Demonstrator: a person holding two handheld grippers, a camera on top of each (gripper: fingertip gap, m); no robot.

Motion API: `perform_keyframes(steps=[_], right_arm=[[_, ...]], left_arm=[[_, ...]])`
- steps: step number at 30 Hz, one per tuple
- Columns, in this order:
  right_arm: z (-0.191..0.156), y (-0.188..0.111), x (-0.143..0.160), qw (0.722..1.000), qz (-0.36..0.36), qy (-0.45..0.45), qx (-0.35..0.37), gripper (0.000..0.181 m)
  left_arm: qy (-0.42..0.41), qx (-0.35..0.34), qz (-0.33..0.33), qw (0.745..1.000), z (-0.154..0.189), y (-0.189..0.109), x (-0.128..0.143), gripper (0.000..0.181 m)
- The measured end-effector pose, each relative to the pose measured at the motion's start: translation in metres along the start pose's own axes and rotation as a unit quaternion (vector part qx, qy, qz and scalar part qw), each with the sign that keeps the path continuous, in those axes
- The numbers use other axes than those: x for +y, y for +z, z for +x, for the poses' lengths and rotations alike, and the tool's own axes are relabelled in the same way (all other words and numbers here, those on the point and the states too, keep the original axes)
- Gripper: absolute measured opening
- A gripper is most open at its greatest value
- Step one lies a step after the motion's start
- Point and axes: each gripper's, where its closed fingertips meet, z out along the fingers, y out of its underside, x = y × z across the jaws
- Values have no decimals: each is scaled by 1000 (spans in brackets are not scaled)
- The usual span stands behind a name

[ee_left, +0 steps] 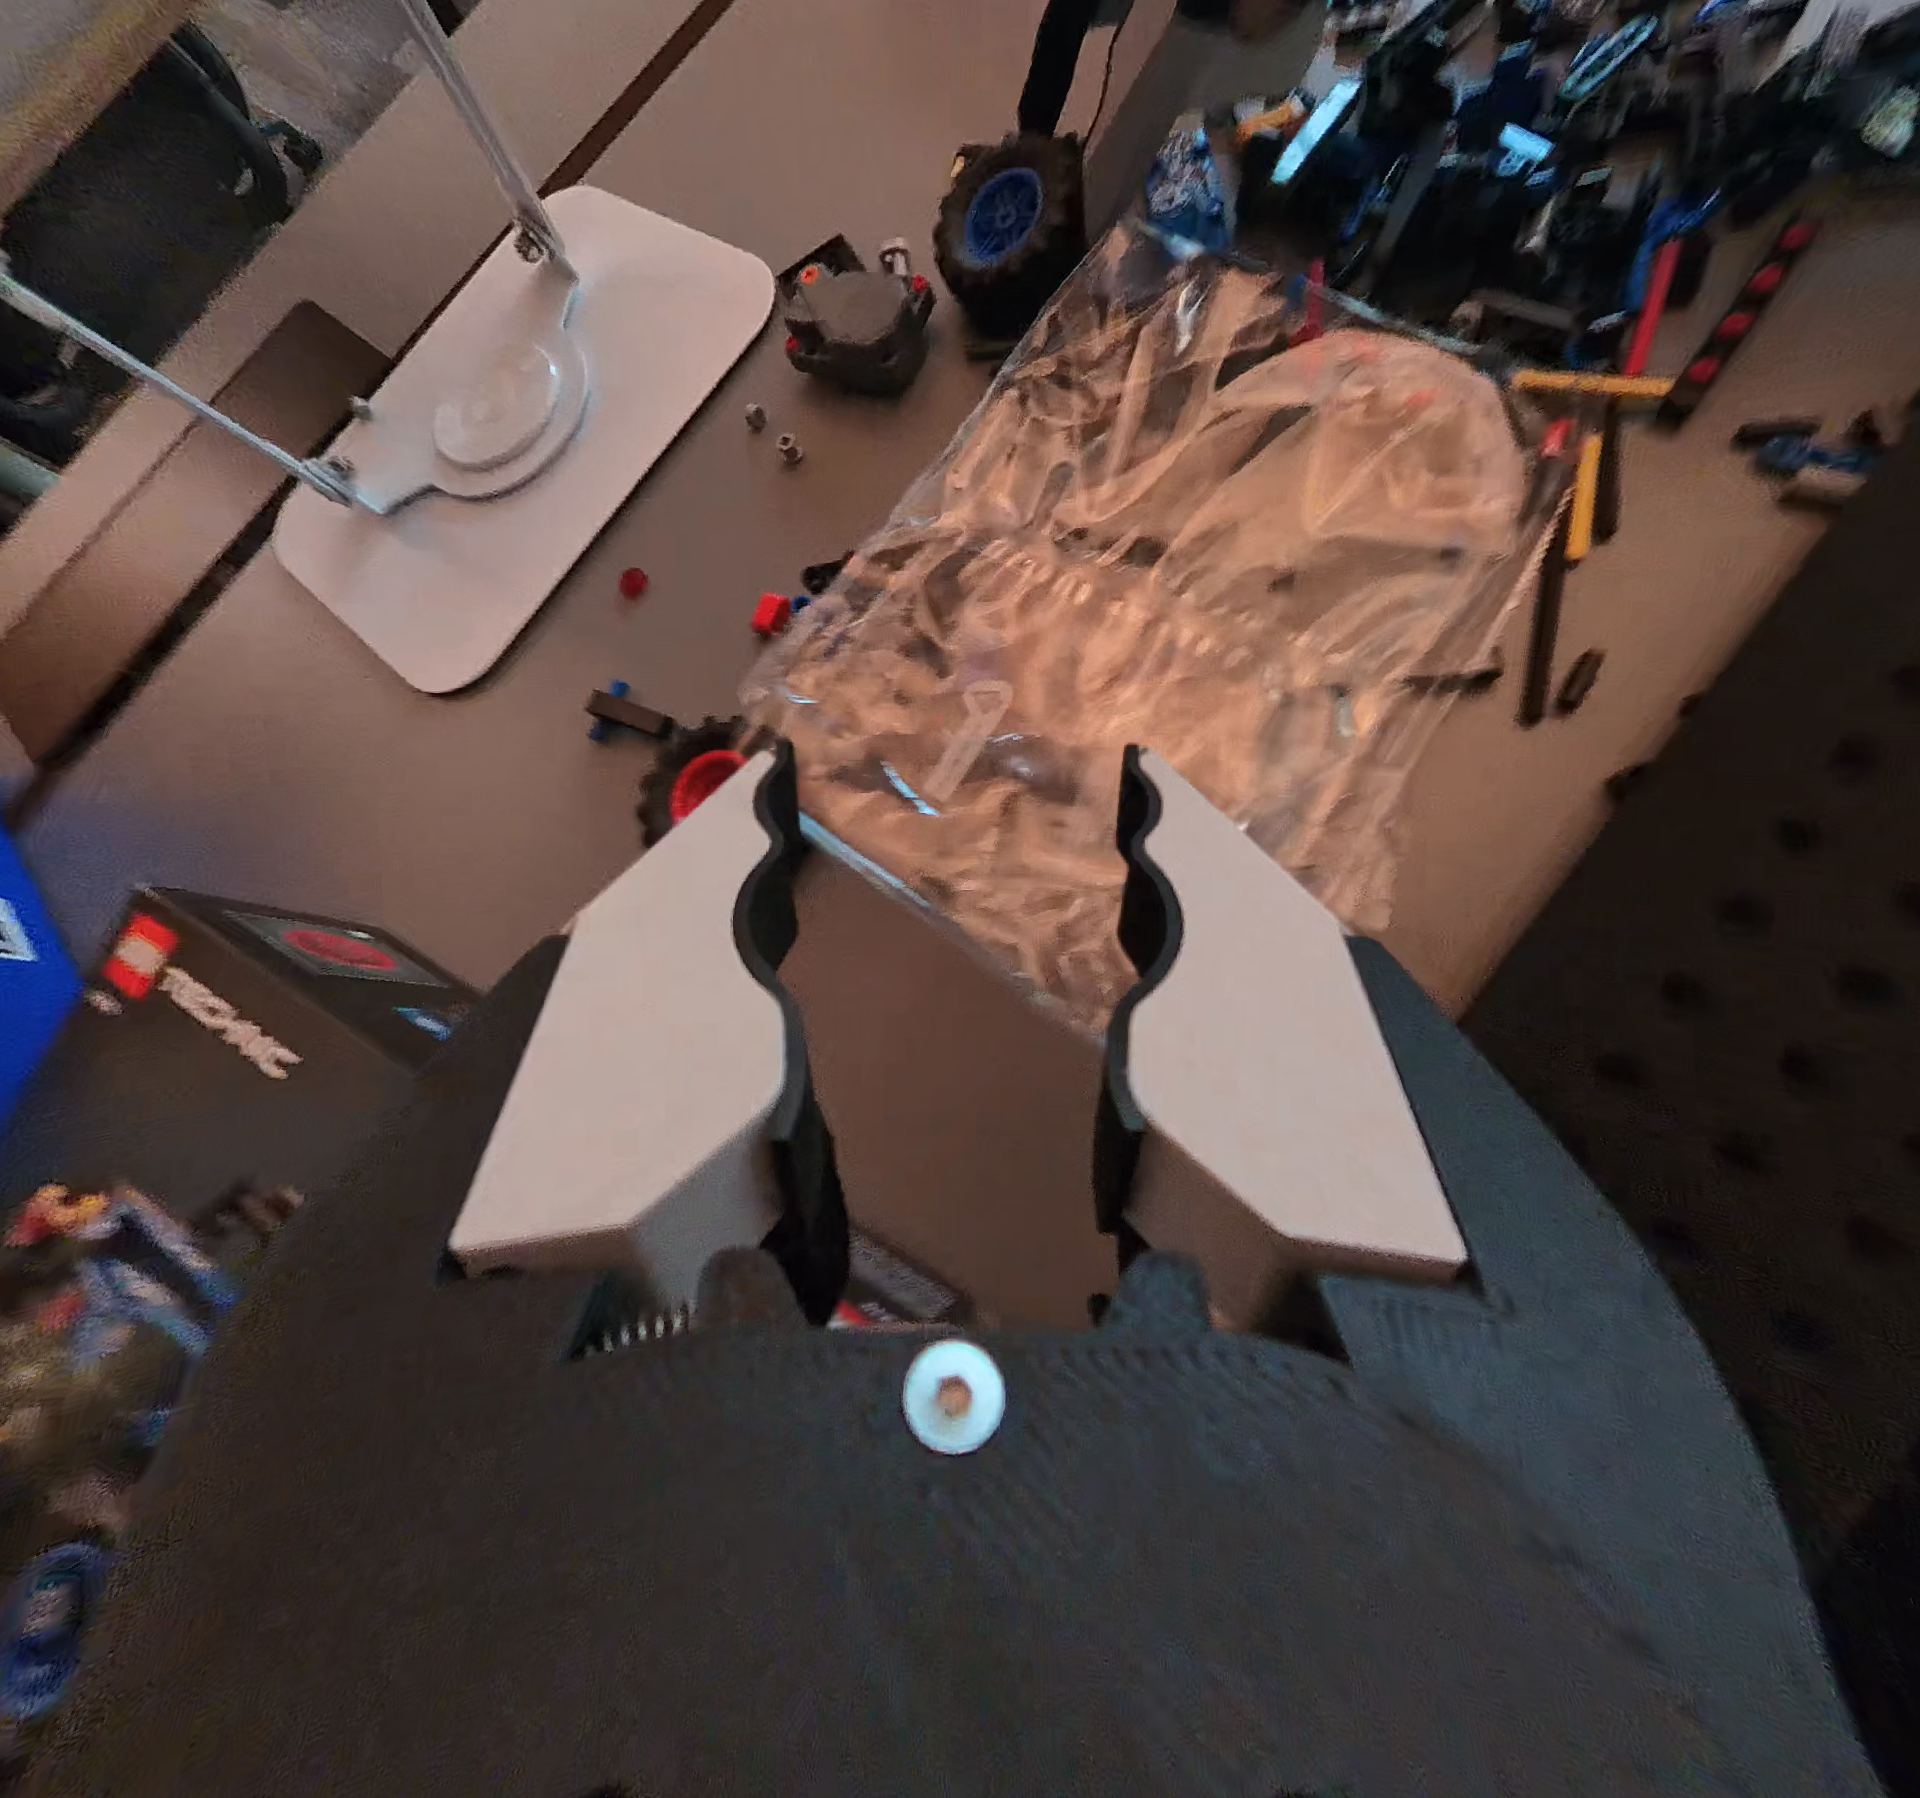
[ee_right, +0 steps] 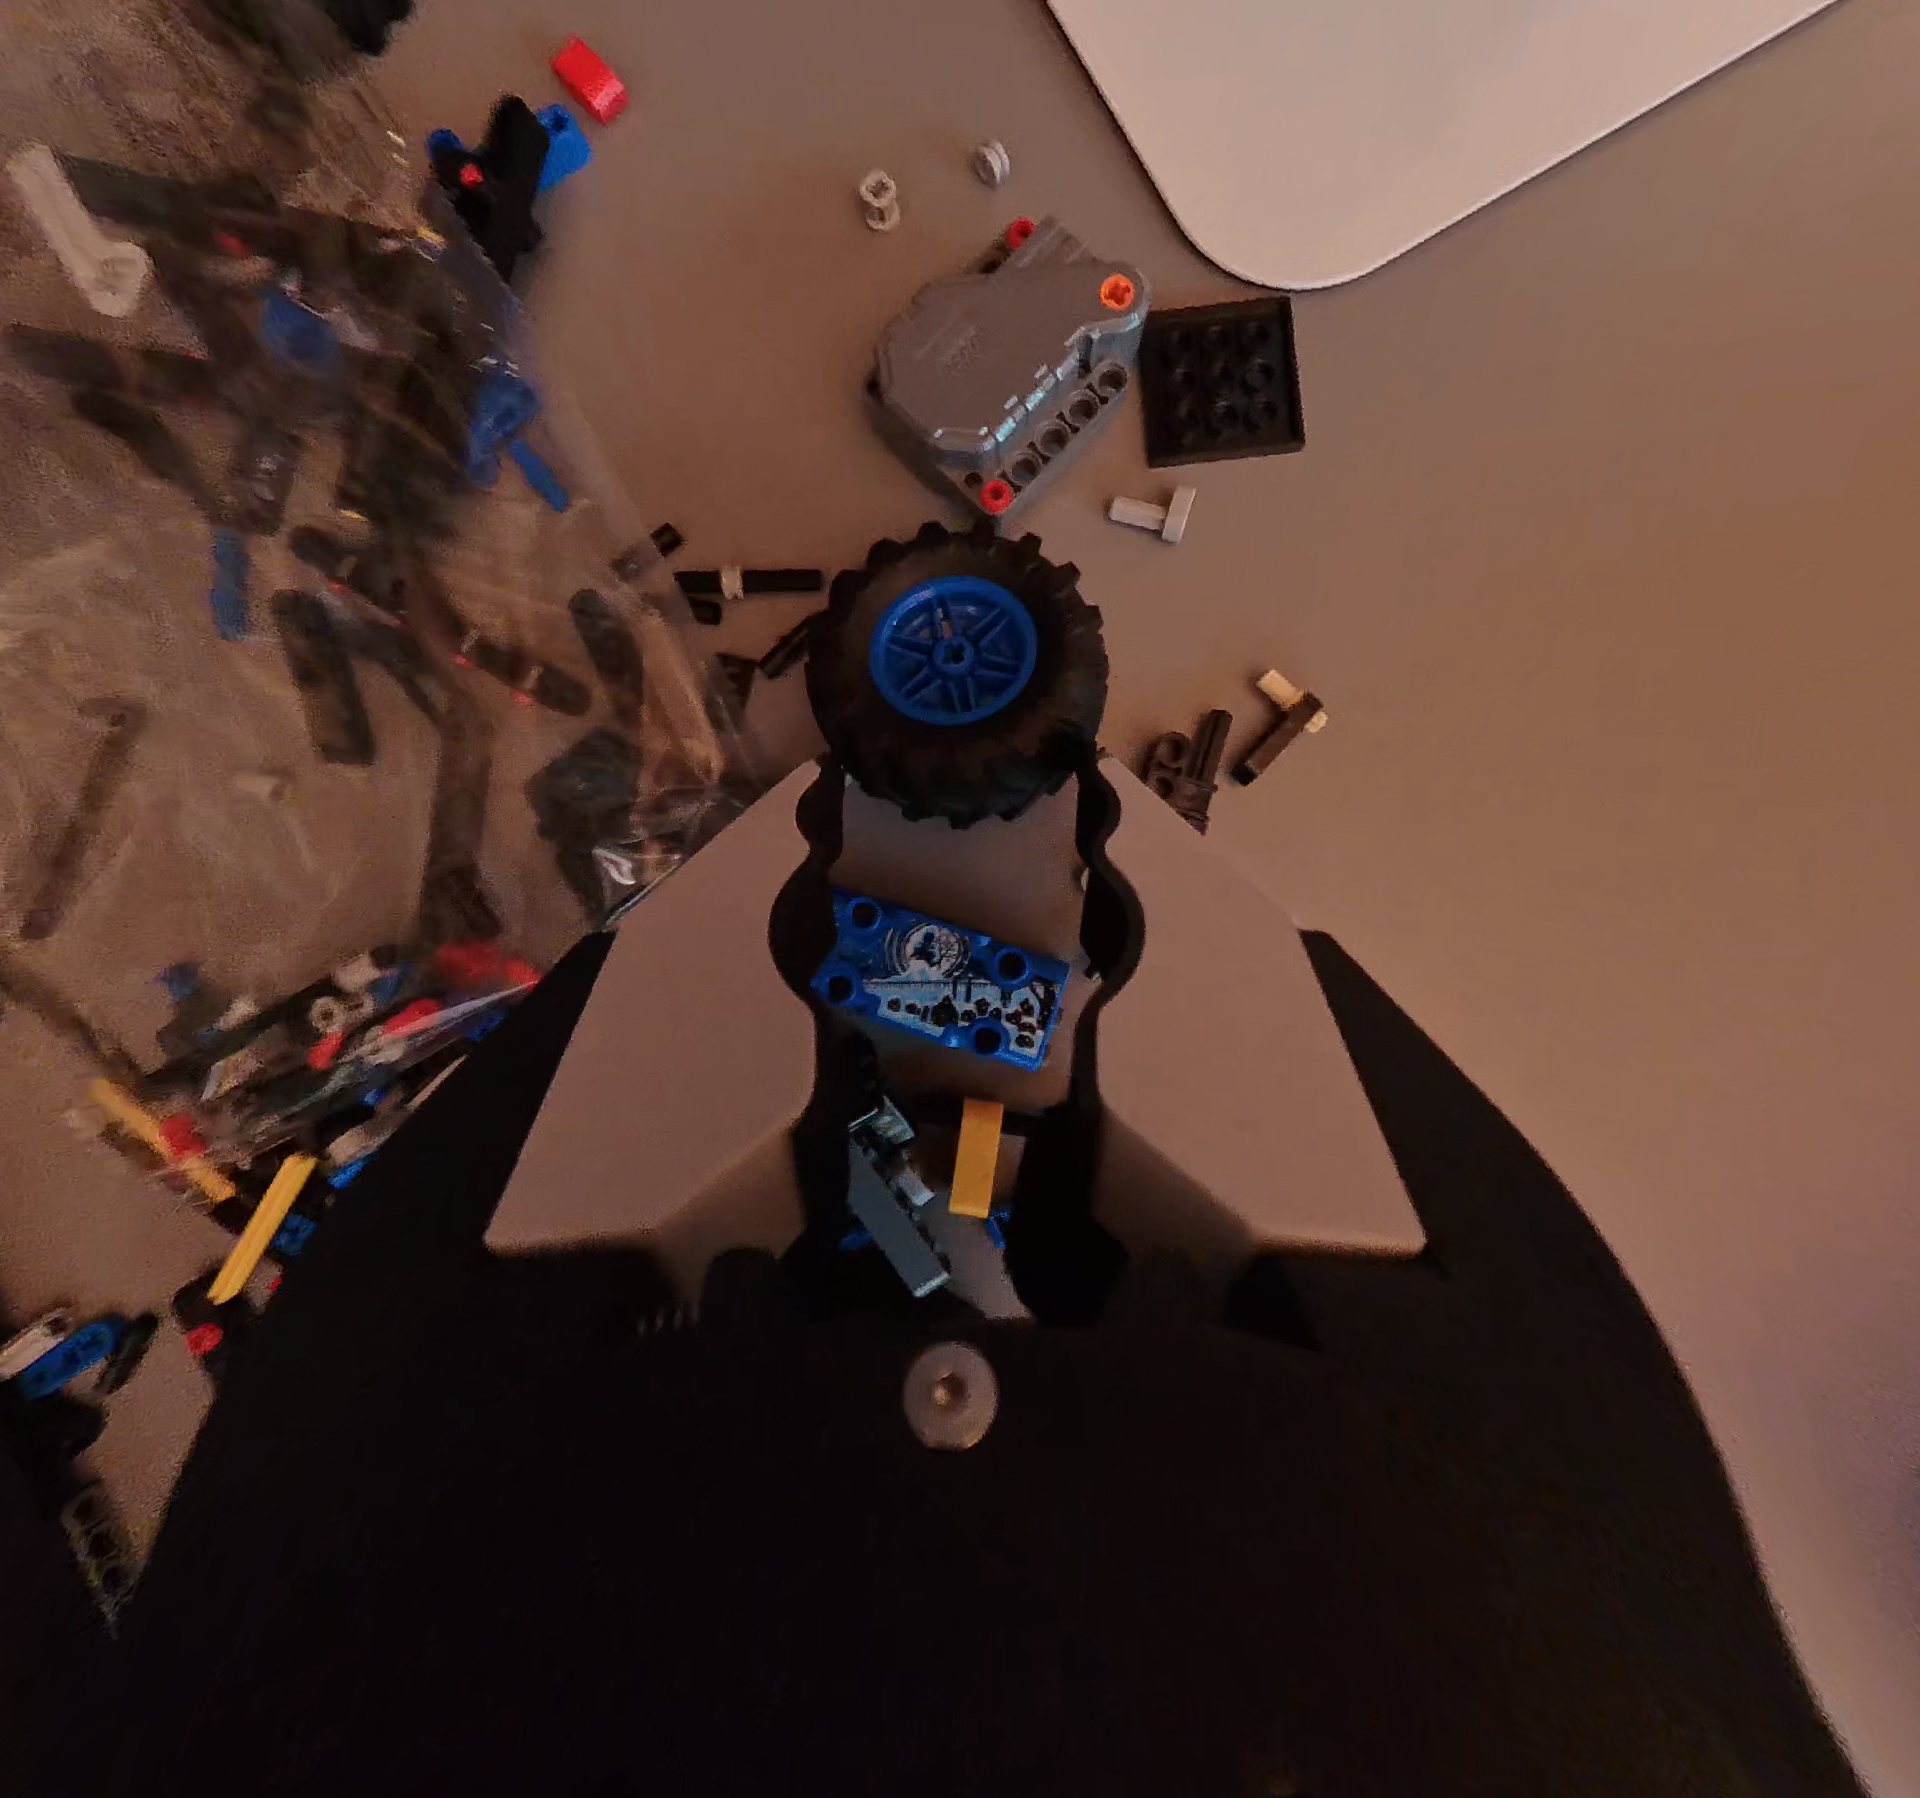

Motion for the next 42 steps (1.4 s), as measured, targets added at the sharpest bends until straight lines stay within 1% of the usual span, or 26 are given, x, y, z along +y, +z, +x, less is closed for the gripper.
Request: perform_keyframes(steps=[3,4,7,9,10,11,12,14,16,17,18,21,23,26,29,30,32,34,35,36,37,40,41,42], right_arm=[[3,-17,-12,999,39,12,-18,39],[8,-24,-14,998,50,19,-21,39],[31,-41,-13,997,60,36,-9,38],[47,-55,-12,996,78,50,-2,37],[57,-62,-11,994,88,62,4,37],[68,-69,-7,993,94,73,17,37],[81,-76,0,991,96,88,31,37],[102,-85,19,987,92,121,52,37],[116,-90,45,985,66,139,76,37],[120,-92,58,985,46,142,85,37],[122,-94,70,985,30,146,89,37],[121,-101,90,983,16,164,83,38],[117,-106,101,984,-4,159,83,37],[110,-110,124,983,-51,154,82,37],[106,-112,145,980,-95,140,102,36],[107,-115,147,979,-100,132,119,41],[106,-124,141,978,-82,115,152,49],[83,-126,118,988,-32,84,128,46],[67,-123,106,992,-6,75,98,41],[52,-116,97,996,7,66,66,42],[43,-108,92,997,8,60,48,42],[46,-85,97,996,-22,65,61,39],[50,-80,98,995,-25,71,70,34],[51,-75,98,995,-23,75,66,25]], left_arm=[[72,12,-26,997,-14,3,-2,59],[118,29,-42,992,-14,5,2,59],[252,31,-114,960,-29,15,21,70],[320,52,-106,940,-30,24,23,69],[345,58,-115,930,-32,29,29,71],[379,55,-130,914,-37,33,36,77],[415,38,-129,900,-42,38,36,81],[450,63,-129,882,-32,44,41,83],[488,66,-125,861,-25,52,42,78],[498,71,-124,855,-22,55,44,75],[503,78,-119,852,-18,58,45,67],[502,104,-104,852,-4,63,50,34],[511,112,-98,847,4,64,51,16],[516,130,-87,842,24,63,50,5],[517,139,-88,840,40,58,49,0],[507,150,-91,844,47,55,50,0],[482,153,-97,857,57,49,48,0],[460,159,-96,868,66,41,45,0],[448,155,-90,876,69,39,41,0],[434,158,-86,883,72,36,39,0],[420,160,-83,889,75,33,37,0],[386,136,-70,910,70,26,27,0],[371,130,-69,917,67,23,24,0],[360,122,-66,923,64,20,20,0]])
